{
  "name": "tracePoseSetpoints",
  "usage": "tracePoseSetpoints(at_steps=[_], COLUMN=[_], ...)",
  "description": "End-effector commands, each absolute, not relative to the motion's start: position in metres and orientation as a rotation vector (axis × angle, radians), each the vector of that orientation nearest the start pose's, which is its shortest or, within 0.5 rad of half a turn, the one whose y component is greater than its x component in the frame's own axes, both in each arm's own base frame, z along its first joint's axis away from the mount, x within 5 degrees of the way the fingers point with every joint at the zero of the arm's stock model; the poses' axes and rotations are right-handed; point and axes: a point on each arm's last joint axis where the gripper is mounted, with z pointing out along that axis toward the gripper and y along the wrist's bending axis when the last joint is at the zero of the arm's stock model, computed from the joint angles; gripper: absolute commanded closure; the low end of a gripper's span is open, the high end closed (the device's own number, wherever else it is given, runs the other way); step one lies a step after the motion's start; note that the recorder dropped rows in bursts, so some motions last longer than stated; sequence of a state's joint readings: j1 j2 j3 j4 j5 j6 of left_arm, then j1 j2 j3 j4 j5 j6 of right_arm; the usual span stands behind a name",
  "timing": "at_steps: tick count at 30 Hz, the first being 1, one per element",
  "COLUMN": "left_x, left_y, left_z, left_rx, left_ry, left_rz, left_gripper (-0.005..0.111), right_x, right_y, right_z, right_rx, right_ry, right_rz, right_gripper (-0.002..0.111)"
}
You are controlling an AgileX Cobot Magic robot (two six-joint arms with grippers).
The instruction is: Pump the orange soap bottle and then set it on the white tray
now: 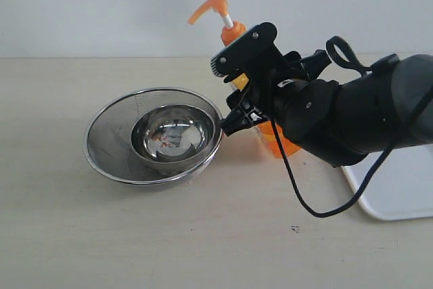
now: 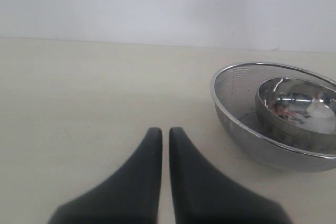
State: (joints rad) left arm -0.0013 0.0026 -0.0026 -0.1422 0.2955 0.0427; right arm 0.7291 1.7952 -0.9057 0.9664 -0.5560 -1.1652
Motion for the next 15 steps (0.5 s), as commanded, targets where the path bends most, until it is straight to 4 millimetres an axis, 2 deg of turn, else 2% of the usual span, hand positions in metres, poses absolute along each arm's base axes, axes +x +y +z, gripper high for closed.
tracePoseSetpoints(at_steps=[1,15], left_x=[0.0545,0.0545], left_y=[-0.0040,-0.0040], left_z=[0.1867,0.1867], left_rx=[-0.041,-0.041], left_ry=[1.777,1.777], left_rz=[-0.102,-0.102], left_gripper=[0.102,0.102], right_x=[0.3037,0.3045], right_y=[0.2120,0.2115], right_z=[0.1973,0.1971], right_rx=[-0.668,-0.607], right_ry=[1.771,1.779], right_rz=[-0.235,-0.205], right_gripper=[0.108,0.108])
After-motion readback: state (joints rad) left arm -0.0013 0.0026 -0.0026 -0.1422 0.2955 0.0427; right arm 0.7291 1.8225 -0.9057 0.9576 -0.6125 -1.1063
